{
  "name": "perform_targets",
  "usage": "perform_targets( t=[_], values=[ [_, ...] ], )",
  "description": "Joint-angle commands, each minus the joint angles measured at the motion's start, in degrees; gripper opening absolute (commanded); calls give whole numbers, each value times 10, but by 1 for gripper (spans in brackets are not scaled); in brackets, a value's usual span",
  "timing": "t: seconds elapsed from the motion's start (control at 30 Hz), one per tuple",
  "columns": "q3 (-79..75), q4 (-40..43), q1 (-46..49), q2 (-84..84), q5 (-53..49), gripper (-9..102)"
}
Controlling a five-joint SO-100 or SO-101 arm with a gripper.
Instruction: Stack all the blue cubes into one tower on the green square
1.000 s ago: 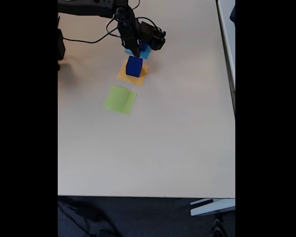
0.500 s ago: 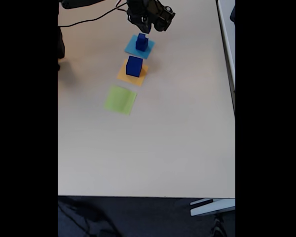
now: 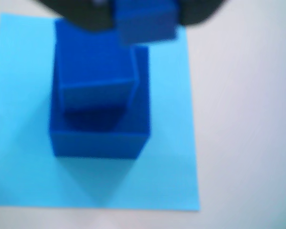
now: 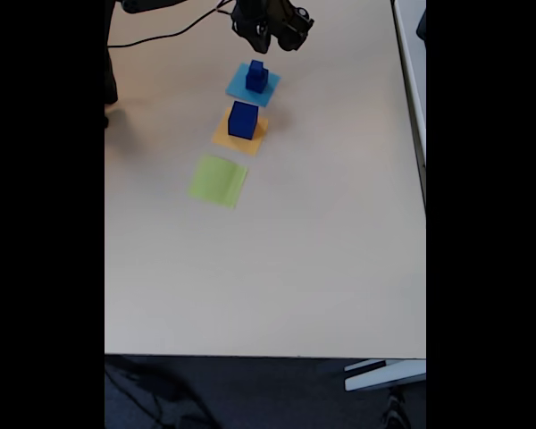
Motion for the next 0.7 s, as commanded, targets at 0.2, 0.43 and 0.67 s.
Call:
perform_targets(
  t=[0.2,0.43,0.67],
  values=[
    [36,-33,-1,16,-28,0],
    [76,-42,-1,31,-37,0],
    [80,-44,-1,32,-42,0]
  ],
)
